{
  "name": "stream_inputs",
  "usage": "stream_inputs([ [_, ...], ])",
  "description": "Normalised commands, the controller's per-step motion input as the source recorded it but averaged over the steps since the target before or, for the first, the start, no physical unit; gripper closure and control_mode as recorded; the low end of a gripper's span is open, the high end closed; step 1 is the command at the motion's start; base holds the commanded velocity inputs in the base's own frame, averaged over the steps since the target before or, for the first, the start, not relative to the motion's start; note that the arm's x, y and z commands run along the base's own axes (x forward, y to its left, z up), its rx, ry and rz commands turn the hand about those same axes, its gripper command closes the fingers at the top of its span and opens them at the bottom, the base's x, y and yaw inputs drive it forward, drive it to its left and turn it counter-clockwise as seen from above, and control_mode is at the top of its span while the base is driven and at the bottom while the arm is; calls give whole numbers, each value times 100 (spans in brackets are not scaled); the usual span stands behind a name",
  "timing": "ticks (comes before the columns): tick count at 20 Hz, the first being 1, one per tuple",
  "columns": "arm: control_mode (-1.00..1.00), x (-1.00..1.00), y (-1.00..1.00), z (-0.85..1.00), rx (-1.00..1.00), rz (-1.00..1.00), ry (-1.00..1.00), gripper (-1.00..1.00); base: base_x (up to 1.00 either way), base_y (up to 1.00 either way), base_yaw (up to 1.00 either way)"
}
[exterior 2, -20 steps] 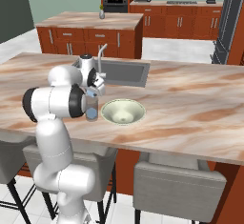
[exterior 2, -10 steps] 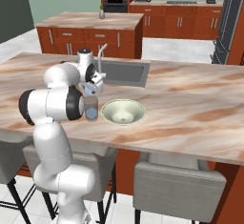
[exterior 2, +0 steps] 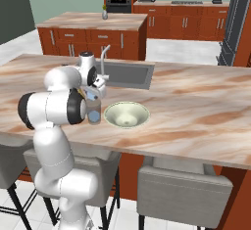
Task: There are two ice cubes in the ice bowl. Place both ice cubes in the glass cup.
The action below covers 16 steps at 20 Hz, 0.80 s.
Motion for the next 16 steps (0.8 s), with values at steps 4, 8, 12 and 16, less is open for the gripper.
stream_inputs([
  [4, -100, 0, 0, -27, -3, 0, 8, 100, 0, 0, 0],
  [8, -100, 0, 0, -35, -1, 0, 11, 100, 0, 0, 0],
  [12, -100, 0, 0, -22, 0, 0, 7, 100, 0, 0, 0],
  [16, -100, 3, 0, -4, 0, 0, 2, 100, 0, 0, 0],
])
